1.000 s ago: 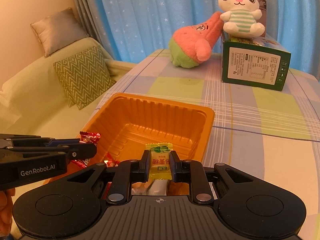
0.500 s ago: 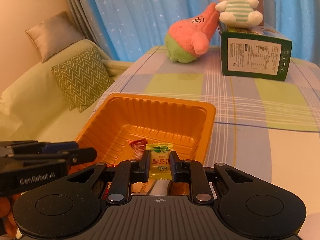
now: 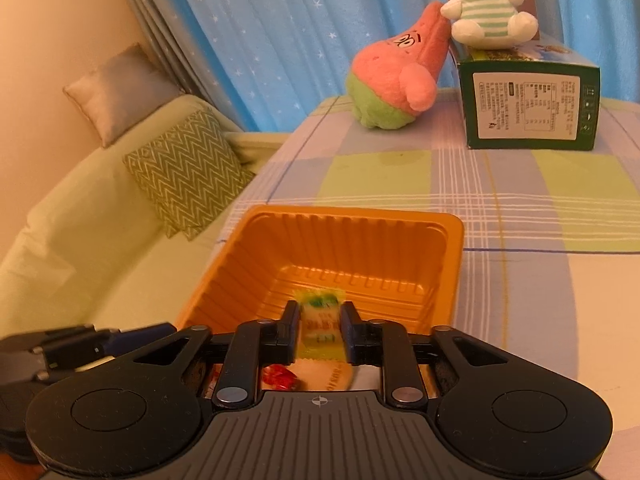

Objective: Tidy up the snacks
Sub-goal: 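Lower both tools into the orange tray and open them to drop the candies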

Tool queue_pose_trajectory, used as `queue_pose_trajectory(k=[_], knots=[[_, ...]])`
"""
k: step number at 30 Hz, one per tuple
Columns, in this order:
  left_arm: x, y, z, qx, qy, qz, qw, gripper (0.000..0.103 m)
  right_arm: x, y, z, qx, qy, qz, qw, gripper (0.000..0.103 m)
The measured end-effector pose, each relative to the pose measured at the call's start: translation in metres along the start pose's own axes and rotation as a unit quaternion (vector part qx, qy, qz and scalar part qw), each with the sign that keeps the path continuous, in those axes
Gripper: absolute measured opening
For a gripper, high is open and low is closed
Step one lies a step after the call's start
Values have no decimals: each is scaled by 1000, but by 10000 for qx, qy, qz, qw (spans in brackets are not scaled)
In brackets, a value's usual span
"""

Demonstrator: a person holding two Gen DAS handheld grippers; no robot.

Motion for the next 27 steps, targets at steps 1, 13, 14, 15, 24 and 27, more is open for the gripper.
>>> queue_pose_trajectory(k=[1, 13, 14, 15, 24, 27], knots=[[-1, 1, -2, 14, -6, -26, 10000, 37, 1, 0, -2, 58, -10, 72, 10000, 62], [-4, 22, -38, 239, 90, -258, 9993, 82, 22, 29, -52, 54, 605, 470, 9970, 66], [-3, 25, -41, 248, 89, -278, 9993, 86, 22, 33, -58, 43, 633, 491, 9968, 66], [-3, 27, -45, 259, 87, -291, 9992, 87, 21, 36, -63, 38, 648, 504, 9966, 66], [10, 51, -89, 345, 101, -350, 9987, 102, -3, 71, -116, -2, 776, 364, 9963, 66], [16, 58, -106, 370, 104, -347, 9987, 102, -13, 80, -132, -19, 815, 258, 9963, 66]])
Point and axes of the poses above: each gripper's, at about its wrist camera, not at the fingertips, and z roughly the way its jaws point, x to its right, y to its underside, the point moved 4 cm from there along z, roughly the way its jaws point, and after that the axes turned 15 degrees about -z, right-handed, at the moved point
